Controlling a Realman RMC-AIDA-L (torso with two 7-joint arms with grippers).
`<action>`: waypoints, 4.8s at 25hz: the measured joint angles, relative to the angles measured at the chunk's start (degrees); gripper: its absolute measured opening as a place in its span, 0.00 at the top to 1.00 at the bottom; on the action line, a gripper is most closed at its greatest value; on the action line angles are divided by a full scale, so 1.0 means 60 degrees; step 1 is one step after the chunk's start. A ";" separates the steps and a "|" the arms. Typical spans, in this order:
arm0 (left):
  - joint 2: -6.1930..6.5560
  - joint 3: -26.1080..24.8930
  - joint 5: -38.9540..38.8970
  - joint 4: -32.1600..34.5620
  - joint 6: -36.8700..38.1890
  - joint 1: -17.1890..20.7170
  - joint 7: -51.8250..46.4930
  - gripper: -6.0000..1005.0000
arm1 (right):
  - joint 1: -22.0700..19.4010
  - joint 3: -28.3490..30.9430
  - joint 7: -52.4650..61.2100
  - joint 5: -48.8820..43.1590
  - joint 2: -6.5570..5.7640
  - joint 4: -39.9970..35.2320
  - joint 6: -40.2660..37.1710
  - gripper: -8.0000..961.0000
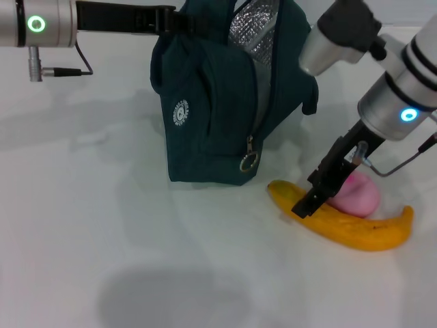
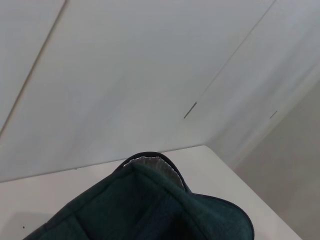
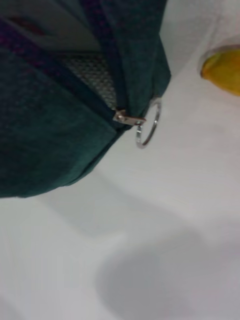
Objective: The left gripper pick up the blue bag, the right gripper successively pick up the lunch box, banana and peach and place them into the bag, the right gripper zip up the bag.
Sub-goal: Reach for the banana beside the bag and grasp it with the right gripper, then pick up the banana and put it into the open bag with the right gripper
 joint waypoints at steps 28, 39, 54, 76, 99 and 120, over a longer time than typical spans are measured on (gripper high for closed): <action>-0.0034 0.0000 0.0002 0.0002 -0.0002 0.0073 0.0002 0.95 | 0.0116 -0.1297 0.0030 0.0491 -0.0006 0.1142 0.1169 0.25; -0.0034 0.0000 0.0002 -0.0014 -0.0016 0.0077 0.0059 0.95 | 0.0035 -0.1300 0.0033 0.0498 -0.0006 0.1162 0.1328 0.44; -0.0044 0.0000 0.0001 0.0009 0.0012 0.0185 0.0060 0.95 | -0.1041 0.0795 -0.0727 0.0646 -0.0103 0.0242 0.1158 0.51; -0.0043 0.0015 0.0001 0.0036 0.0085 0.0144 0.0005 0.95 | -0.2880 0.6848 -0.7002 0.7383 -0.0825 0.2084 -0.3444 0.53; -0.0137 0.0000 0.0002 0.0034 0.0233 0.0185 0.0001 0.95 | -0.2533 0.6027 -1.0478 1.0077 -0.0156 0.5448 -0.2474 0.53; -0.0139 0.0016 -0.0106 -0.0014 0.0479 0.0235 -0.0013 0.95 | -0.2197 0.5989 -1.0850 1.1855 0.0000 0.7658 -0.1977 0.53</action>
